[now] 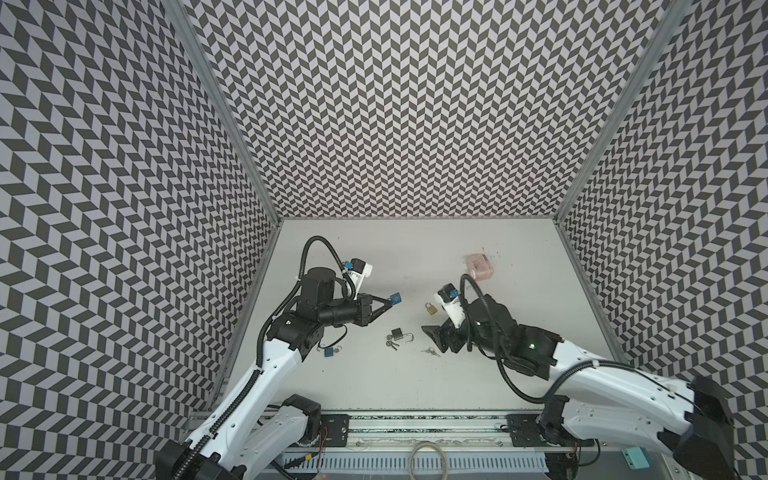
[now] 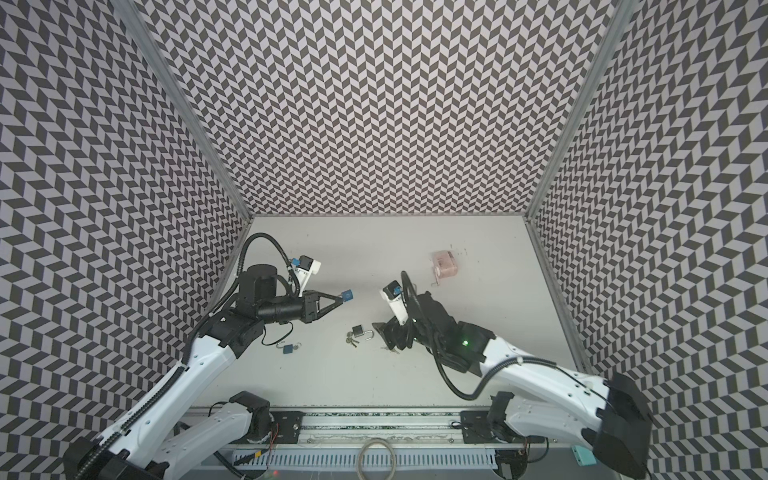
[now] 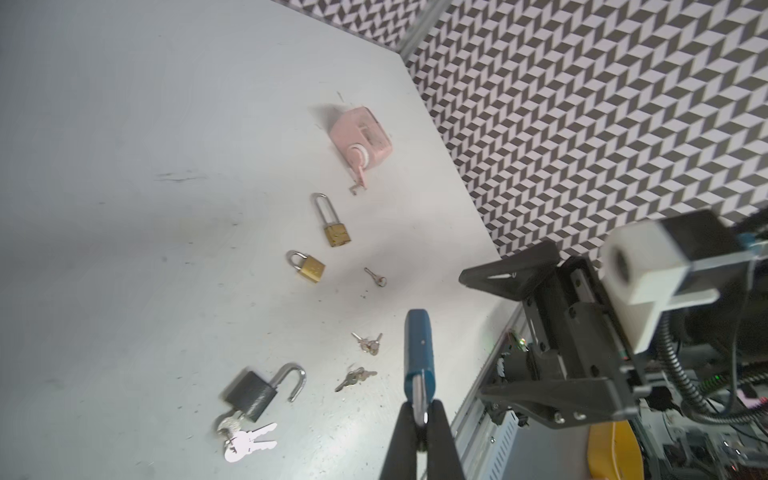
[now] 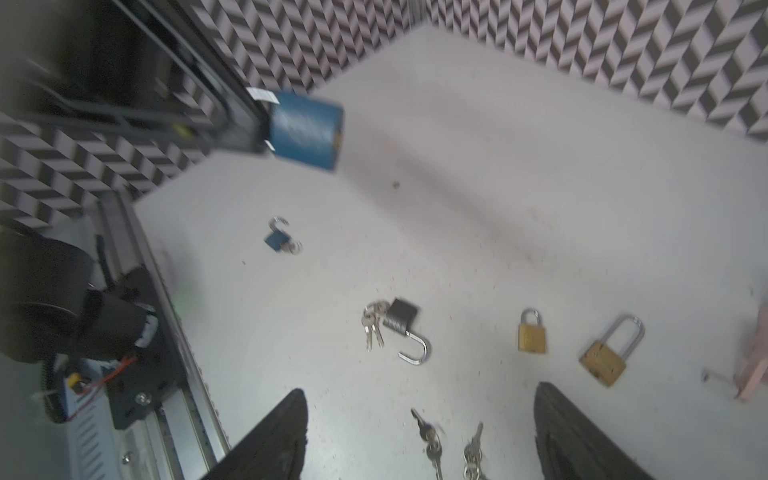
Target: Lock with the key
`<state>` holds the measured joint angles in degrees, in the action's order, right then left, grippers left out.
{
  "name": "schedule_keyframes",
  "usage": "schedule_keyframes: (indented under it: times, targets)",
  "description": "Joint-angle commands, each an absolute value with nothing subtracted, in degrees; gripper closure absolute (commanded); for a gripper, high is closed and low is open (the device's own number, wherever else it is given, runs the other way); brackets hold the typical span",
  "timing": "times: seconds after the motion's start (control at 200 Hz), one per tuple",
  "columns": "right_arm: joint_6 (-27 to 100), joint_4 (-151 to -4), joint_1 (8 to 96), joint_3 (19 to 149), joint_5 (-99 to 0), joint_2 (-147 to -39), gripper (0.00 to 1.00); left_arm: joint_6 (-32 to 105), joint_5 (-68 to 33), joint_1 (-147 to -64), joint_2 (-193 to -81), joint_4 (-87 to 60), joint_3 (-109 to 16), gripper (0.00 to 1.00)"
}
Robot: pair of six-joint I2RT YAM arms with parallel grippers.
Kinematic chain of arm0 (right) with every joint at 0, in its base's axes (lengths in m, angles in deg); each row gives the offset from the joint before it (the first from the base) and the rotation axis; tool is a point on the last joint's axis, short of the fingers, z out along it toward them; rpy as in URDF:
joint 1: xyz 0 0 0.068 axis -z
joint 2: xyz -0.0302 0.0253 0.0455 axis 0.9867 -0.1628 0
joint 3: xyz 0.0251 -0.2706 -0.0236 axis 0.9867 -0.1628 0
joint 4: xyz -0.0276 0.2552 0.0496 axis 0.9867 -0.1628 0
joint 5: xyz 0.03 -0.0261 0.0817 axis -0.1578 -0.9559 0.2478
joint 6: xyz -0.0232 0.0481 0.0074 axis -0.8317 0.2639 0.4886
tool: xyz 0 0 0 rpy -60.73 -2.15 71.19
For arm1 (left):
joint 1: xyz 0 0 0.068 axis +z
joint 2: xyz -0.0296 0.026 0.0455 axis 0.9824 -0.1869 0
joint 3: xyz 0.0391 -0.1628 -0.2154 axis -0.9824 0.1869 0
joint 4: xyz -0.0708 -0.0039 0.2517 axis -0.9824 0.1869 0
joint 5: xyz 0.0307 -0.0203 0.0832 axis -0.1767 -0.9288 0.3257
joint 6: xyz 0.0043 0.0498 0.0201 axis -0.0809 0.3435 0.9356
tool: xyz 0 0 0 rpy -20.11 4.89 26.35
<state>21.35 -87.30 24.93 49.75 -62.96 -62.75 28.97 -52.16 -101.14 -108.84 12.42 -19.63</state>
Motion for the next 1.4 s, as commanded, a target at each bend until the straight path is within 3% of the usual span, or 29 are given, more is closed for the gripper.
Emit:
schedule_keyframes:
  times: [0.0,0.06,0.185,0.431,0.826,0.926,1.167,1.197,1.317,1.397]
  targets:
    - [3.7,-76.0,24.9,46.5,-58.6,-57.4,0.17,32.1,-58.5,-104.4,-109.9,8.6,-21.1,1.00]
    - [-5.6,-77.6,24.7,46.8,-55.4,-56.1,0.19,33.2,-58.6,-106.7,-110.9,9.4,-22.4,1.00]
    - [-18.8,-85.6,24.6,51.9,-54.3,-58.4,0.09,34.6,-58.8,-108.8,-112.5,10.6,-23.7,1.00]
    - [-25.9,-90.8,22.5,57.6,-57.3,-65.9,0.14,35.2,-59.9,-109.8,-114.2,10.3,-24.8,1.00]
    - [-25.7,-89.0,22.1,59.7,-57.0,-69.8,0.47,36.5,-59.8,-111.5,-116.1,11.3,-25.7,1.00]
    - [-25.3,-88.6,22.1,59.5,-57.8,-69.6,0.58,36.8,-59.7,-111.7,-116.2,11.5,-25.9,1.00]
    - [-21.8,-86.8,22.2,58.1,-59.1,-69.2,0.98,36.7,-57.8,-111.6,-116.1,11.9,-26.3,1.00]
    - [-19.7,-85.6,22.1,57.4,-60.4,-69.2,1.00,36.6,-56.1,-111.3,-115.6,12.2,-26.6,0.89]
    - [-2.3,-79.7,22.5,53.6,-66.2,-70.6,1.00,32.5,-43.0,-107.2,-112.2,12.5,-25.5,0.30]
    - [11.1,-75.7,23.6,50.3,-65.8,-73.3,1.00,29.5,-35.3,-102.8,-110.3,12.8,-22.9,0.12]
